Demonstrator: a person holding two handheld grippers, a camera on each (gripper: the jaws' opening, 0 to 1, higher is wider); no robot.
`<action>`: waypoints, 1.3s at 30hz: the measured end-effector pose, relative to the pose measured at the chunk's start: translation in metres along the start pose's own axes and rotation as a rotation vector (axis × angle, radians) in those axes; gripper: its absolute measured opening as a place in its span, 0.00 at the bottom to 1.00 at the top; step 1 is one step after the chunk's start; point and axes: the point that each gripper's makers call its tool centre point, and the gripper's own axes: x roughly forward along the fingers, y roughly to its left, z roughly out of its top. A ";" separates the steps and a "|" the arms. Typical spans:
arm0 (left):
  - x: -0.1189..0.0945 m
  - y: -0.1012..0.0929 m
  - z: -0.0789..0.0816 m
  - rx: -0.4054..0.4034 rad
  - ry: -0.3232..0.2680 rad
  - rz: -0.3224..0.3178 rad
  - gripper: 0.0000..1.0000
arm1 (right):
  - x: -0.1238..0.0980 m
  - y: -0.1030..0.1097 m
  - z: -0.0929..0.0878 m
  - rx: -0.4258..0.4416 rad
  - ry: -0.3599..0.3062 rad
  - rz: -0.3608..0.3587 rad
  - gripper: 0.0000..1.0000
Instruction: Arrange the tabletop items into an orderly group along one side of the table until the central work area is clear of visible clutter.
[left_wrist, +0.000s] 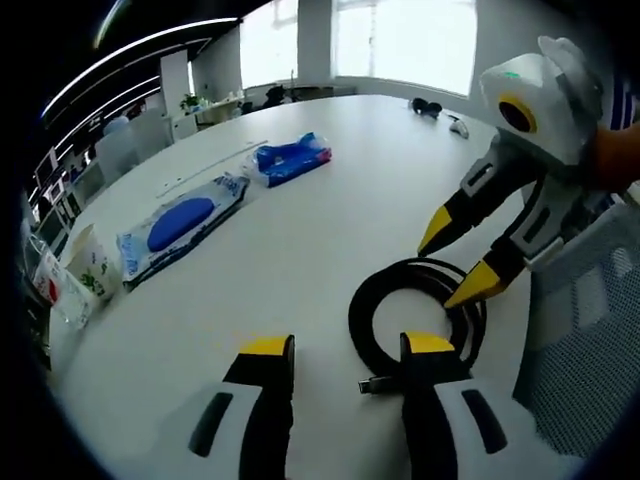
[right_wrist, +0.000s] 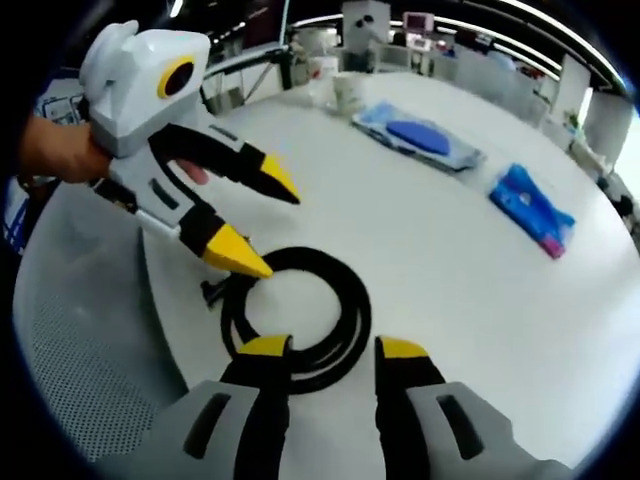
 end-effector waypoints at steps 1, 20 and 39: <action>0.000 0.000 0.000 0.001 0.001 -0.001 0.36 | 0.001 0.000 0.000 0.011 0.001 0.003 0.28; 0.018 -0.013 -0.003 0.017 0.061 -0.019 0.14 | 0.013 -0.004 -0.001 -0.019 0.086 -0.082 0.16; 0.010 -0.002 -0.002 -0.028 0.034 0.008 0.06 | 0.008 -0.007 0.011 0.016 0.037 -0.095 0.05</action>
